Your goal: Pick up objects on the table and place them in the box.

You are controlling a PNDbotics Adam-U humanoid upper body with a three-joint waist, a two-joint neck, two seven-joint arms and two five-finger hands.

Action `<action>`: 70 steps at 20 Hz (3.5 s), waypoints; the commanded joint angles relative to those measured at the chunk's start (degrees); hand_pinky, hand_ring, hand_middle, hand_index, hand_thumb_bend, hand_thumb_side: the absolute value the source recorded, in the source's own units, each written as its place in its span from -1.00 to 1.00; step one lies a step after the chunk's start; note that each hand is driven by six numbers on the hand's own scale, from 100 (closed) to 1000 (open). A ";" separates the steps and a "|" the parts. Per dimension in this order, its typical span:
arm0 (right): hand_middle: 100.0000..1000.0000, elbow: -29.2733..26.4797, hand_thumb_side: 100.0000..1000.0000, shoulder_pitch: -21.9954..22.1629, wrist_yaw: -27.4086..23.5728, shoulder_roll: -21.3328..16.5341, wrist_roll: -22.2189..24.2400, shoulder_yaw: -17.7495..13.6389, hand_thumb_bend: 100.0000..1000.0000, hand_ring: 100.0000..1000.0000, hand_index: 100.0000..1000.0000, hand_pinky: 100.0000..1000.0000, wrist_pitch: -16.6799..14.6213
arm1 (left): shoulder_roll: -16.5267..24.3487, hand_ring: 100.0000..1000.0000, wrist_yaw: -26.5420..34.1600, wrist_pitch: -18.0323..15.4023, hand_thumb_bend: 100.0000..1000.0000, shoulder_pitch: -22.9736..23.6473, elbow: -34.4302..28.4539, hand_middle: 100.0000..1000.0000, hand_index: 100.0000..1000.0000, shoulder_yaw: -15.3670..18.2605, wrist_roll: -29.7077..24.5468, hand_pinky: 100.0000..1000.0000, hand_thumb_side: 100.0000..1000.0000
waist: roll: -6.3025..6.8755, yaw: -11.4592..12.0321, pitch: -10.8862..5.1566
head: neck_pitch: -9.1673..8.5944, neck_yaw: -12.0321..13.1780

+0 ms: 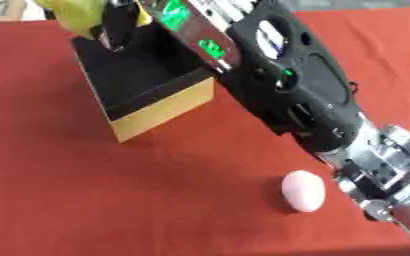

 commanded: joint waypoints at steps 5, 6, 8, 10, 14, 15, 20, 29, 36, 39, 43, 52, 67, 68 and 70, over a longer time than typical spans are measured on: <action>-0.13 7.03 -0.61 -1.26 -0.66 0.45 2.79 -0.12 -0.89 -0.02 0.12 0.06 0.12 | 0.83 0.58 0.21 0.00 -1.00 -0.58 -0.84 0.28 0.58 0.25 -0.10 -0.02 -0.45 | 0.19 -0.12 -0.85 | 0.29 -0.95; -0.10 8.13 -0.54 -1.28 -0.98 0.62 2.79 -0.14 -0.87 0.02 0.14 0.09 -0.25 | 0.84 0.58 0.21 0.00 -1.00 -0.57 -0.84 0.28 0.58 0.26 -0.10 -0.02 -0.45 | 0.20 -0.13 -0.86 | 0.29 -1.01; -0.01 9.74 -0.47 -1.34 -0.94 0.77 2.79 -0.22 -0.78 0.11 0.19 0.16 -0.90 | 0.86 0.58 0.21 0.00 -1.00 -0.52 -0.84 0.28 0.58 0.28 -0.09 -0.02 -0.45 | 0.25 -0.17 -0.89 | 0.29 -1.07; 0.15 10.86 -0.34 -1.33 -0.40 0.89 2.79 -0.31 -0.67 0.26 0.39 0.24 -1.69 | 0.88 0.58 0.21 0.01 -1.00 -0.49 -0.84 0.28 0.59 0.31 -0.05 -0.02 -0.46 | 0.30 -0.23 -0.91 | 0.29 -1.06; 0.49 12.28 -0.16 -1.38 1.31 1.02 2.79 -0.62 -0.46 0.58 0.68 0.46 -3.17 | 0.88 0.58 0.21 0.00 -1.00 -0.50 -0.84 0.28 0.59 0.29 -0.07 -0.02 -0.46 | 0.42 -0.39 -0.91 | 0.29 -1.08; 0.52 12.53 -0.15 -1.38 2.11 1.06 2.79 -0.74 -0.42 0.61 0.70 0.49 -3.47 | 0.88 0.58 0.20 0.01 -1.00 -0.49 -0.84 0.28 0.59 0.29 -0.08 -0.02 -0.46 | 0.45 -0.42 -0.91 | 0.29 -1.14; 0.65 13.33 -0.05 -1.38 7.73 1.16 2.79 -1.79 -0.20 0.78 0.85 0.67 -5.37 | 0.86 0.58 0.18 0.02 -1.00 -0.40 -0.84 0.28 0.59 0.33 -0.03 -0.02 -0.46 | 0.57 -0.48 -0.91 | 0.29 -1.51; 0.60 6.11 0.04 -1.52 11.49 0.27 2.79 -4.83 -0.34 0.73 0.84 0.63 -5.25 | 0.86 0.58 0.07 0.04 -1.00 -0.18 -0.84 0.28 0.59 0.44 0.01 -0.02 -0.47 | 0.69 -0.77 -0.94 | 0.29 -1.74; 0.53 -13.12 -0.09 0.64 7.61 -8.93 2.79 -9.15 -0.38 0.69 0.80 0.61 -6.45 | 1.12 0.58 -0.16 0.02 -1.00 0.16 -0.84 0.28 0.59 0.74 0.43 -0.01 -0.47 | 0.35 -1.55 -1.17 | 0.29 -1.15; 0.54 -23.97 -0.15 4.33 5.39 -16.13 2.79 -11.31 -0.30 0.69 0.79 0.61 -8.34 | 1.36 0.58 -0.37 0.04 -1.00 0.37 -0.84 0.28 0.59 0.92 0.68 -0.01 -0.47 | 0.14 -1.95 -1.25 | 0.29 0.08; 0.54 -26.52 -0.16 7.99 2.61 -23.38 2.79 -14.27 -0.21 0.69 0.77 0.63 -12.96 | 1.61 0.58 -0.66 0.09 -1.00 0.68 -0.84 0.28 0.59 1.15 1.00 -0.01 -0.48 | 0.00 -2.36 -1.44 | 0.29 1.97; 0.54 -26.68 -0.11 19.75 -5.42 -36.66 -5.82 -16.51 -0.13 0.70 0.76 0.66 -17.01 | 2.26 0.58 -1.22 0.22 -1.00 1.21 -0.84 0.28 0.59 1.41 1.37 -0.01 -0.49 | -0.32 -3.41 -1.90 | 0.29 3.56; 0.56 -26.68 0.14 40.36 -15.70 -45.14 -19.12 -14.25 -0.25 0.71 0.76 0.65 -16.70 | 3.14 0.57 -1.78 0.58 -1.00 2.83 -0.84 0.28 0.59 1.60 1.54 -0.01 -0.51 | -0.46 -5.64 -3.46 | 0.29 5.15; 0.56 -26.68 0.14 41.08 -15.89 -45.24 -19.66 -13.90 -0.25 0.71 0.76 0.65 -16.71 | 3.19 0.57 -1.80 0.61 -1.00 2.91 -0.84 0.28 0.59 1.61 1.55 -0.01 -0.52 | -0.45 -5.73 -3.52 | 0.29 5.23; 0.54 -26.68 0.12 42.15 -16.41 -45.25 -20.78 -13.23 -0.26 0.69 0.73 0.64 -16.90 | 3.25 0.57 -1.84 0.63 -1.00 2.99 -0.84 0.28 0.59 1.57 1.55 -0.01 -0.52 | -0.45 -5.93 -3.65 | 0.29 5.24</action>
